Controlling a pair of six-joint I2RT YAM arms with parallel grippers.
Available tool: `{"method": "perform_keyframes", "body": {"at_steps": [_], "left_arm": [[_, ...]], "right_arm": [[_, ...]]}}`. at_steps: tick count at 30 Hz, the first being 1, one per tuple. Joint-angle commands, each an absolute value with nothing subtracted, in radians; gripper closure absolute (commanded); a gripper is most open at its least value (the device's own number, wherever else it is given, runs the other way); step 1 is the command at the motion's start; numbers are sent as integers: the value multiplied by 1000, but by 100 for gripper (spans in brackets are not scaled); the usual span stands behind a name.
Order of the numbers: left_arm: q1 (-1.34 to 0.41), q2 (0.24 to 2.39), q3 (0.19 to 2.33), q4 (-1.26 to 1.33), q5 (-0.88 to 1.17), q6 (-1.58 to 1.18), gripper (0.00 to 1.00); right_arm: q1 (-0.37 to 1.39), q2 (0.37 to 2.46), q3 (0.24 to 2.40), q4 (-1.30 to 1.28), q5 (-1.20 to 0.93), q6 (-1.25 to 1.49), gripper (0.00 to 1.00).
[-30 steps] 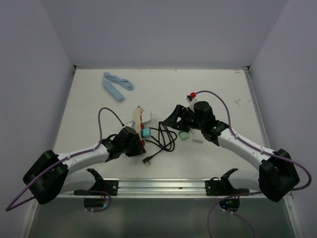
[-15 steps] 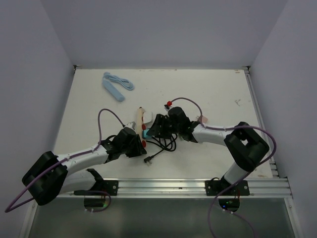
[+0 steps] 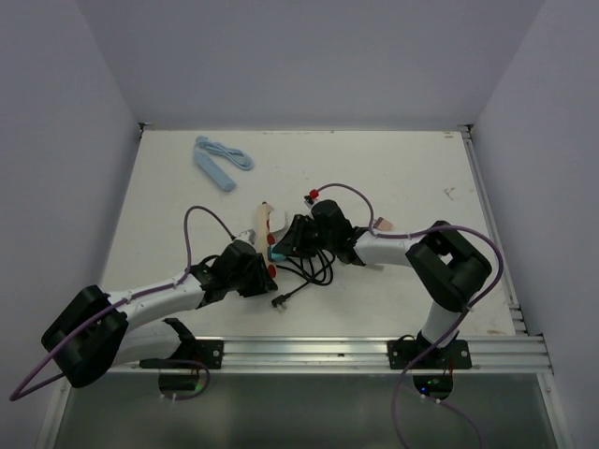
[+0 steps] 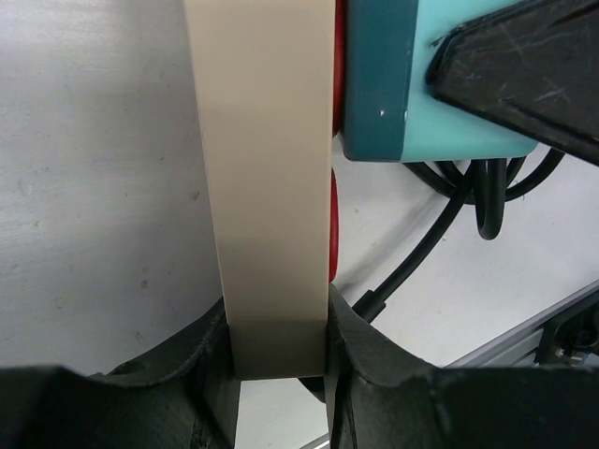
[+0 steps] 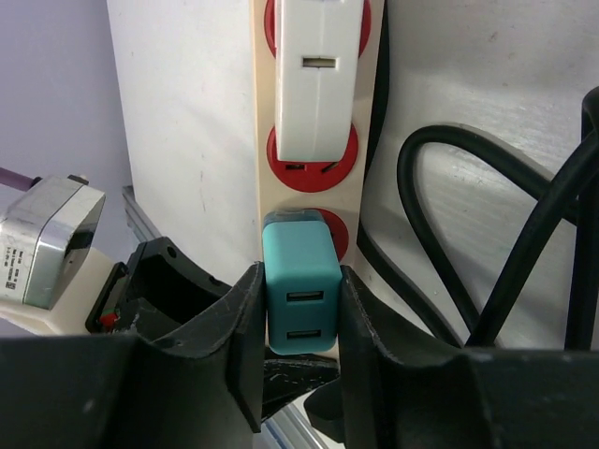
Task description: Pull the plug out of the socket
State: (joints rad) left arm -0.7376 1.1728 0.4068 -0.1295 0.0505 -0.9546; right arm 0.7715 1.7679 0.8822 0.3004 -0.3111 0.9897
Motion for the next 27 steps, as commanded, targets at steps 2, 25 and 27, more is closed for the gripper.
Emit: {"method": "perform_keyframes", "body": {"at_steps": [2,25,27], "left_arm": [[-742,1147,411,-64,98,-939,87],[-718,1272,512,-67,11,-891,32],[-715,1281,512,-67,5,-891,39]], "right_arm": [[778,1763,891,367,-318,983,94],[801,1687,828,388,-356,1026,100],[802,1680,825,388,-359,1029,100]]}}
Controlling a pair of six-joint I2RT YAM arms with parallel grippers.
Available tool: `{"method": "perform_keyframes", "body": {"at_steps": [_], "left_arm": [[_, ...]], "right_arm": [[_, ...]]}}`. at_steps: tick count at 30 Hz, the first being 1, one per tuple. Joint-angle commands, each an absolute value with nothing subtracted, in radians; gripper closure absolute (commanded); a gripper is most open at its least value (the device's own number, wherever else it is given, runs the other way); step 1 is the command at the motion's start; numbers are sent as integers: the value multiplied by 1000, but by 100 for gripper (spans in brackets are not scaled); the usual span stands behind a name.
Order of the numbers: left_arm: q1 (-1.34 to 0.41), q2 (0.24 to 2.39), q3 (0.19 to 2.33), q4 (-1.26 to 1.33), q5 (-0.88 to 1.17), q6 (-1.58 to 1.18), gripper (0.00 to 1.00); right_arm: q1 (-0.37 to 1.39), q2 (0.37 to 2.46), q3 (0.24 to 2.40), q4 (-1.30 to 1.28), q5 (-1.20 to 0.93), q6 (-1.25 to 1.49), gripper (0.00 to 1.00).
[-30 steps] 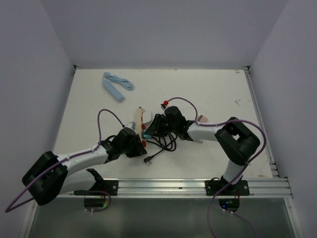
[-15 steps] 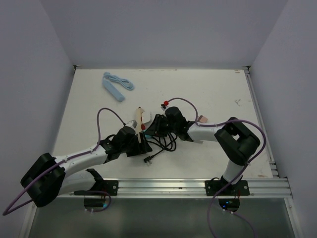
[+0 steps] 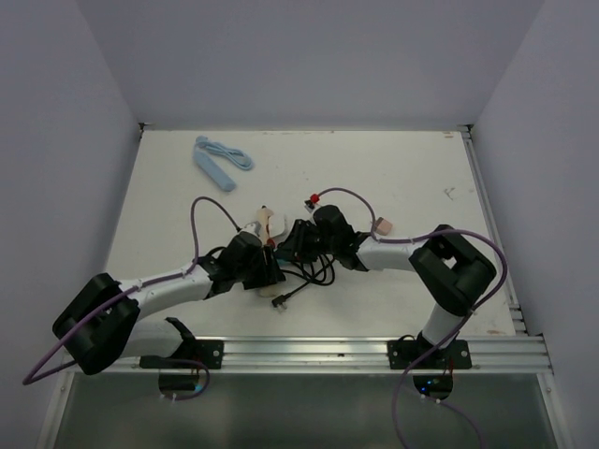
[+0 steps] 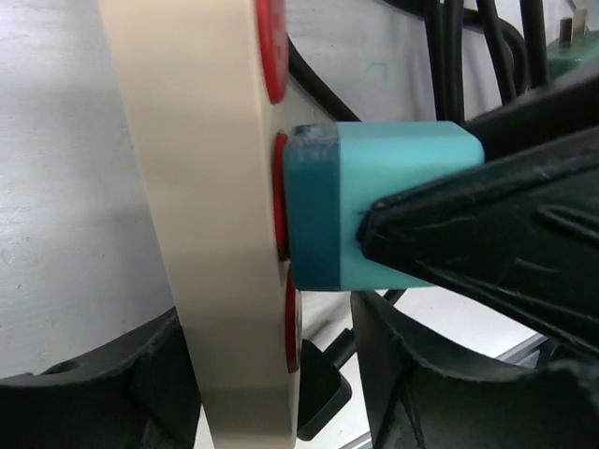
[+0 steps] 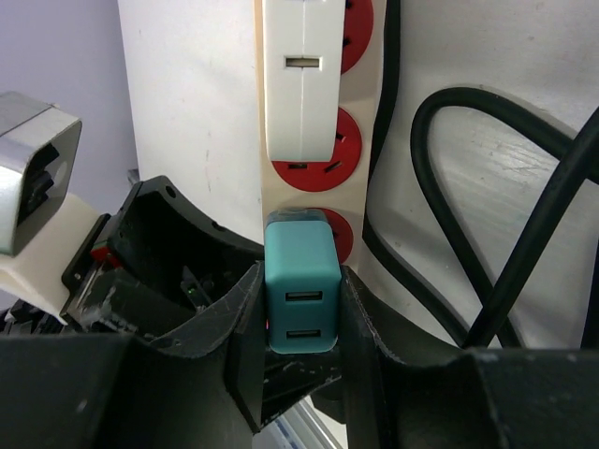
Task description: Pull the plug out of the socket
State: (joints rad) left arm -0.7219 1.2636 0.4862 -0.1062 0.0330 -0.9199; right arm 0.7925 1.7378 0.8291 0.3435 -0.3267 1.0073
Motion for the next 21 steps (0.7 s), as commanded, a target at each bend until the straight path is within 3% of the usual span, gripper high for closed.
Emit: {"method": "perform_keyframes", "body": {"at_steps": [1,8,11,14,21], "left_arm": [[-713,1284,511,-67,5,-891,41],[-712,1273,485,-54,-23,-905,63],[-712,1264,463,-40,-20,-913,77],[-712,1261,454,-46,-29,-916,98],[-710,1293,446,-133,-48,-963,100]], "right_arm": [[802,1677,824,388,-359,1031,100],[805,1660,802,416,-364,1063,100],[805,1660,801,426,-367,1072,100],[804,1655,799,426,-365,1077,100],[805,1626,819,385,-354,1057,100]]}}
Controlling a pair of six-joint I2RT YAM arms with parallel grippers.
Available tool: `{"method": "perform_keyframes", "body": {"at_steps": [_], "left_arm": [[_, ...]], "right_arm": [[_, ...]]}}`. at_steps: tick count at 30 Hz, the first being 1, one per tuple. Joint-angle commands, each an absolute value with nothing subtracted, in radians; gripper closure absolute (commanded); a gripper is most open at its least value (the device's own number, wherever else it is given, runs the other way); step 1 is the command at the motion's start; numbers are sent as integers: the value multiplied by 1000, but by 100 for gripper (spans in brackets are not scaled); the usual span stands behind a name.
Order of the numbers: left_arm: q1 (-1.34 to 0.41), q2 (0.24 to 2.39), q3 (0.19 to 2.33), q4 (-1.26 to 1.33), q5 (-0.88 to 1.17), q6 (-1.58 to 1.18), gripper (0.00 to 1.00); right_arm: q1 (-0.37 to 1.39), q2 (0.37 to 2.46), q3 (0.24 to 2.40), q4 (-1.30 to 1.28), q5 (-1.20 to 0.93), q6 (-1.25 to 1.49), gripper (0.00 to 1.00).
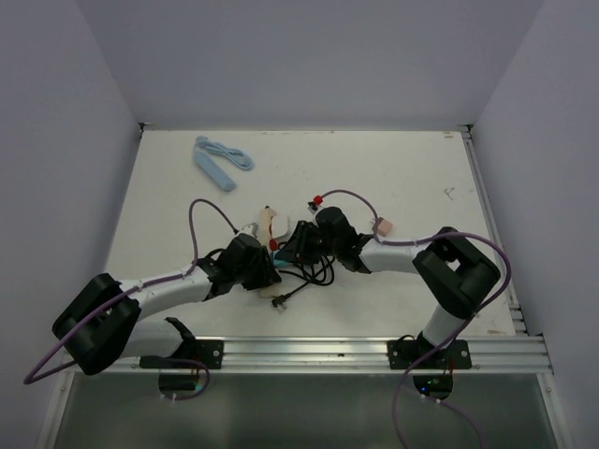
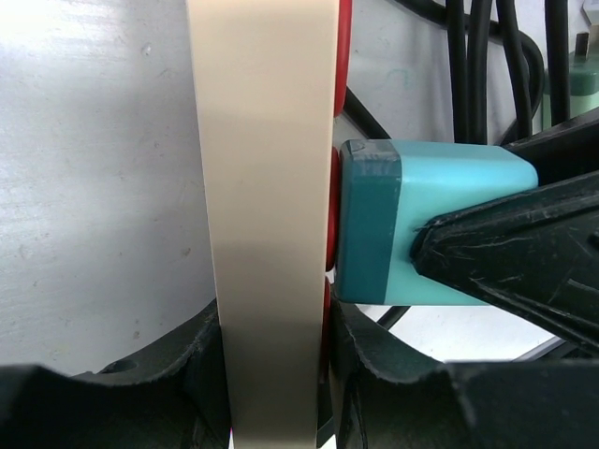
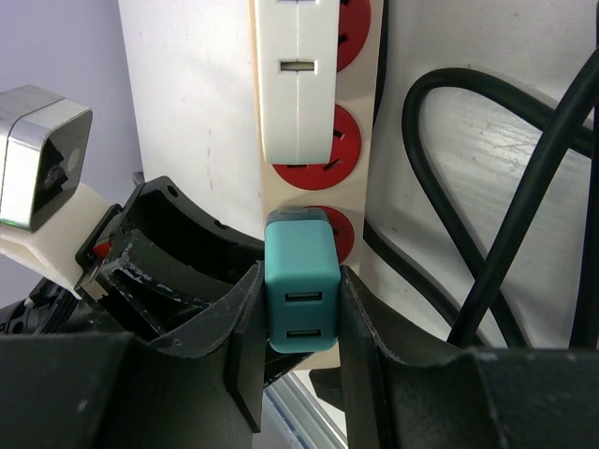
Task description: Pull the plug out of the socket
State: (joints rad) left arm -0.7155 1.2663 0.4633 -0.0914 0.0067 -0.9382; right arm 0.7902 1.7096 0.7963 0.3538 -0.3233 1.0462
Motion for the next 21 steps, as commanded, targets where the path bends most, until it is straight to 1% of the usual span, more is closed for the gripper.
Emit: {"method": "perform_keyframes", "body": {"at_steps": [1,7,13,21], "left_arm": [[-709,1299,445,-146,-52,-982,100],[-695,1293,407,-175,-61,-1022,100],[-678,1275,407,-228,-101,-1031,100],[-669,1293,406,-245,-107,-1029,100]], "right_arm": [[804,1620,824,359,-353,1049,100],[795,1585,841,288,-333,1002,100],[767,1546,825,287,-362,1003,100],[687,1485,789,261,-399,999,100]]}}
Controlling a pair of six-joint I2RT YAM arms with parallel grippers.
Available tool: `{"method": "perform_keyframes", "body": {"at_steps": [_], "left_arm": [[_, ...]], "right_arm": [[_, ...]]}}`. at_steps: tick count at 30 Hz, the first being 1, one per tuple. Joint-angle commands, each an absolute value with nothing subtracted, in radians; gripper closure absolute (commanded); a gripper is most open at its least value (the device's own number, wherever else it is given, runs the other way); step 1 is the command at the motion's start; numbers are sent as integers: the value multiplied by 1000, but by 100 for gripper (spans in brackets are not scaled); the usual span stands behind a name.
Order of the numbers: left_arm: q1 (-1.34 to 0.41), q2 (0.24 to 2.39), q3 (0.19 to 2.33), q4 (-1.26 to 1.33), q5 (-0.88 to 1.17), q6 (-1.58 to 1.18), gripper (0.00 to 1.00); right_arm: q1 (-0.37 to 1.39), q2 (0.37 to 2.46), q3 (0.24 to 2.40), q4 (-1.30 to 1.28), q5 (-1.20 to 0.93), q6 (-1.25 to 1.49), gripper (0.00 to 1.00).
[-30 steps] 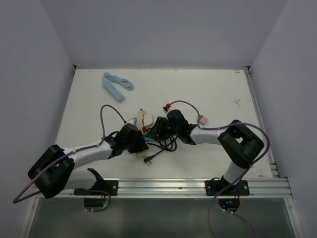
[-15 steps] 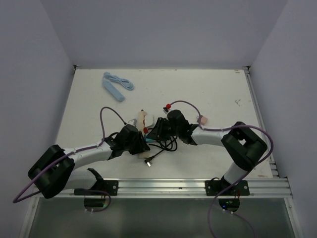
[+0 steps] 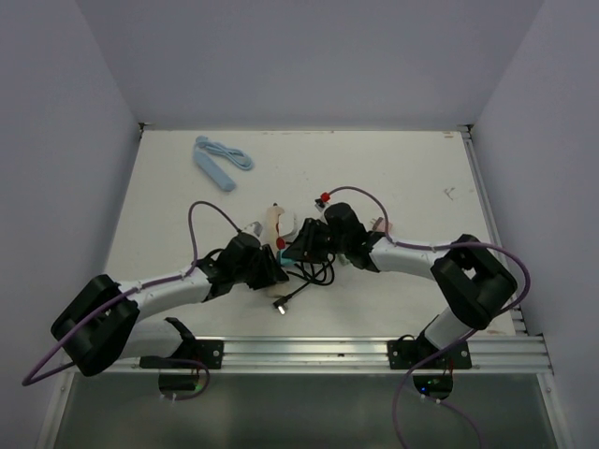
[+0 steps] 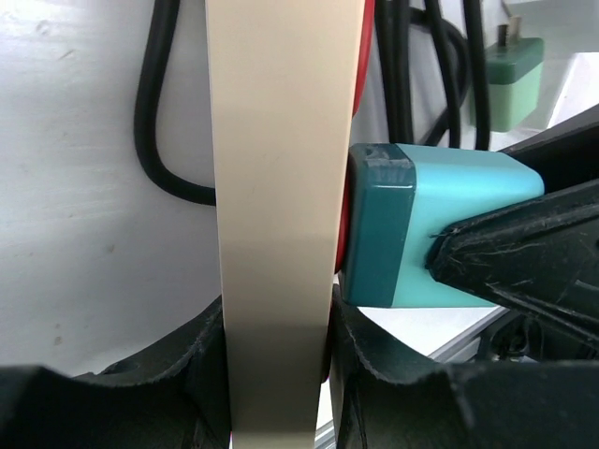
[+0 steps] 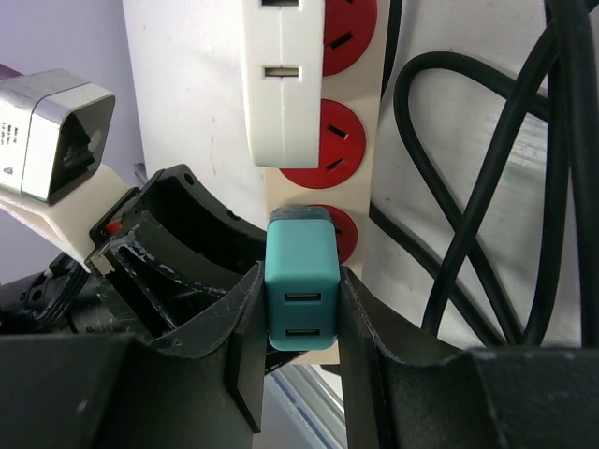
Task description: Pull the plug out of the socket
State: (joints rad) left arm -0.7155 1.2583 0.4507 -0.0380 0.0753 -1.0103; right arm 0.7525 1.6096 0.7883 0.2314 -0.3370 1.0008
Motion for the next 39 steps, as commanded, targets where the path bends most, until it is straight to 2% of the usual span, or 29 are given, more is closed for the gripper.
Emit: {"method": "perform_keyframes", "body": {"at_steps": [1,11,18,30,39], "left_arm": [[-669,1301,408,-248,-106,-1029,100],[-667,1339,428,-259,-109,-1022,100],[-673,1365,448,-265,-115,-994,100],[-744,1456,506,-264,-126,-959,100],[-733,1434,471,-276,-147,-1035,100]], "right_arm": [[678,1482,787,253,-402,997,100],[583,1493,824,134,-463,916,100],[557,1563,925,3,-502,868,100],[557,1600,1035,-64,-456,853,100],[557,1511,862,84,-440,851,100]]}}
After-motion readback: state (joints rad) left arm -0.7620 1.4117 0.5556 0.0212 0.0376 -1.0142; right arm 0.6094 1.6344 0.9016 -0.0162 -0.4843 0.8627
